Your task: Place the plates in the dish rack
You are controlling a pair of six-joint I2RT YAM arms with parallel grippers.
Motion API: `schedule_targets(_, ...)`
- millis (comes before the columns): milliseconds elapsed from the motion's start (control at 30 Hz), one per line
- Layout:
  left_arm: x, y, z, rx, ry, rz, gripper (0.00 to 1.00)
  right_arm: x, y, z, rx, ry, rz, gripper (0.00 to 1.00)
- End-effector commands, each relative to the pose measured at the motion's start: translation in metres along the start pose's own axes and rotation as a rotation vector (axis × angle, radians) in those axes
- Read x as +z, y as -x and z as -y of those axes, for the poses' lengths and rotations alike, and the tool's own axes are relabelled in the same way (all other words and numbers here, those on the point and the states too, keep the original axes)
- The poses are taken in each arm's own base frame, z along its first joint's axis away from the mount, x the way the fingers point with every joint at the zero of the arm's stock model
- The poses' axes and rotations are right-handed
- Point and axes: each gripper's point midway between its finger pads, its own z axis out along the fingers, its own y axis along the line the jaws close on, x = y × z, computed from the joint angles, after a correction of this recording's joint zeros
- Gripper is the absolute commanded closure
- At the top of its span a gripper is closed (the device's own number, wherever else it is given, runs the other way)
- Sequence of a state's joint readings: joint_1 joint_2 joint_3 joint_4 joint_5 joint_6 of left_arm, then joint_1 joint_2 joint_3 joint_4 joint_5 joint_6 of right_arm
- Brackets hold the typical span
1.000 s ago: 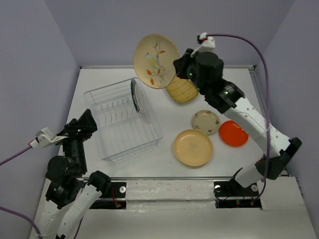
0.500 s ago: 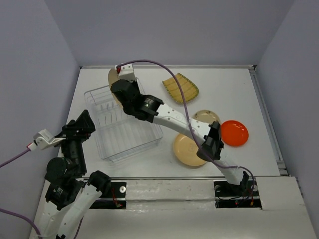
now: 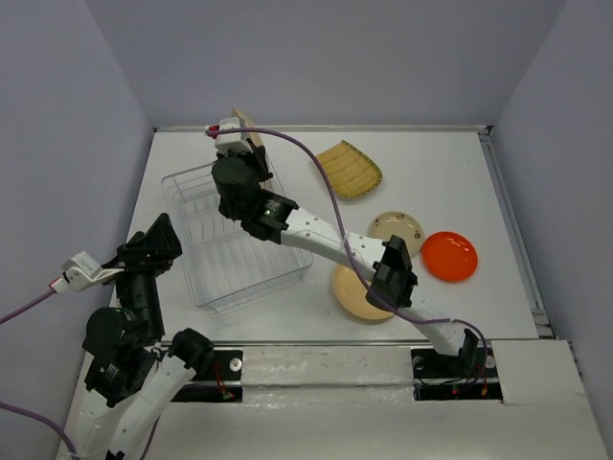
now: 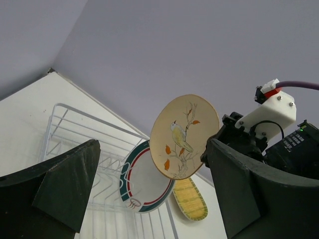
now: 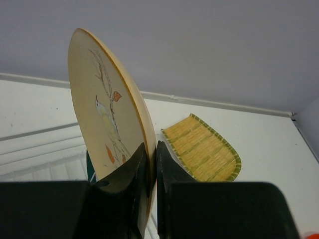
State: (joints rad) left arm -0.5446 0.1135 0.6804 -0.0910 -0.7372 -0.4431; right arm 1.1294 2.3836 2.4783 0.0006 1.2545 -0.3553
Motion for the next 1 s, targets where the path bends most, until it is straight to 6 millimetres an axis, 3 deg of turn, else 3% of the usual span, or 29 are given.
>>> schedule_targets(0, 0.000, 0.011, 0.002, -0.047, 0.000, 0.041, 0.01, -0.004, 0.046, 0.026, 0.235, -0.065, 0.062, 0.93)
schedule_targets(300, 0.000, 0.010, 0.003, -0.046, -0.005, 0.037, 0.01, -0.001, 0.019, 0.003, 0.202, -0.037, 0.051, 0.93)
schedule_targets(567, 0.000, 0.010, 0.003, -0.046, -0.006, 0.036, 0.01, 0.001, -0.021, -0.021, 0.118, -0.021, 0.023, 0.93)
schedule_targets(733, 0.000, 0.009, 0.003, -0.043, -0.008, 0.033, 0.01, 0.002, -0.035, -0.032, 0.095, -0.004, 0.015, 0.93)
schedule_targets(967, 0.000, 0.008, 0.004, -0.037, -0.009, 0.029, 0.01, -0.003, -0.066, -0.056, 0.101, 0.106, -0.062, 0.93)
